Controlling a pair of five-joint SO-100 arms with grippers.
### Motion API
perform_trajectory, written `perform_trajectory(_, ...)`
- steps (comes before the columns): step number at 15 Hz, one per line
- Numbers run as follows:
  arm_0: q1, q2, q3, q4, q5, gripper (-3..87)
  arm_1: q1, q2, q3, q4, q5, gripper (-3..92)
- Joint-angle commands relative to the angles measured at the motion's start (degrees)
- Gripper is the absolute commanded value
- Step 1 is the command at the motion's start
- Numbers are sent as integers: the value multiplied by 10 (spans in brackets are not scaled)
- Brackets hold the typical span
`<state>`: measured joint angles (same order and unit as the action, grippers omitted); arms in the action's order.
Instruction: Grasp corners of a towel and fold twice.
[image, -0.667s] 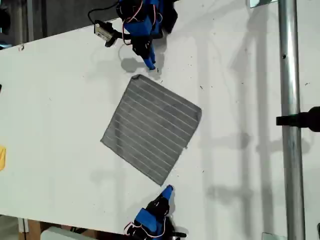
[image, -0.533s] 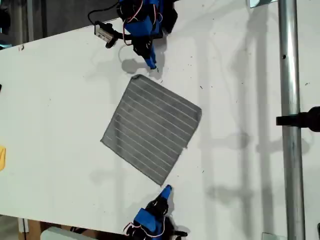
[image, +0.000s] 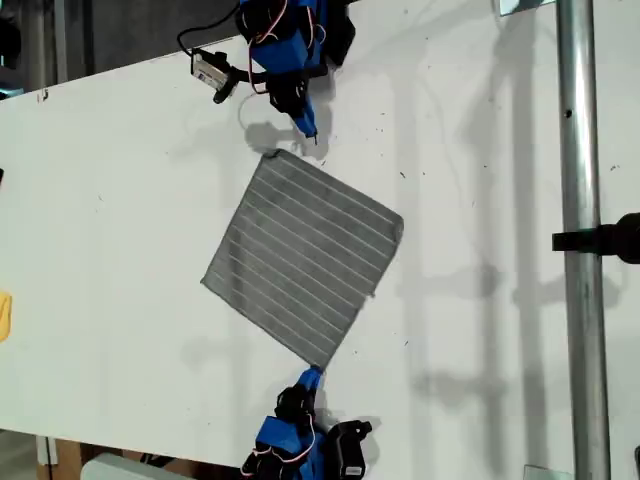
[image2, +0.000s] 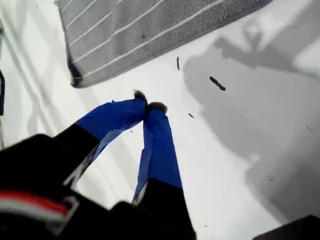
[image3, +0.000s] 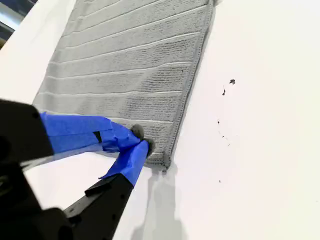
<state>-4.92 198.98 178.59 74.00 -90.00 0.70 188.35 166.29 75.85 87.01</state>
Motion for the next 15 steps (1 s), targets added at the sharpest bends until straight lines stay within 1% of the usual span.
perform_trajectory(1, -10, 3, -15, 8, -10, -28, -6, -2, -18, -18, -11, -3)
perform_trajectory(3, -6, 3, -42, 11, -25, -29, -12, -5, -48, -13, -11, -3)
perform_trajectory(5, 8, -22, -88, 33, -55, -29, -18, -25, -94, -11, -12, -3)
perform_trajectory(7, 23, -104, -174, 24, -54, -29, -20, -105, -178, -19, -24, -3)
perform_trajectory(10, 15, -288, -370, 55, -1, -29, -47, -341, -341, -91, -54, -3)
perform_trajectory(11, 12, -333, -428, 76, 14, -29, -60, -422, -405, -91, -59, -3)
perform_trajectory(13, 15, -432, -541, 105, 40, -29, -86, -565, -545, -75, -74, -3)
perform_trajectory(15, 25, -526, -657, 142, 64, -29, -112, -694, -700, -23, -82, -3)
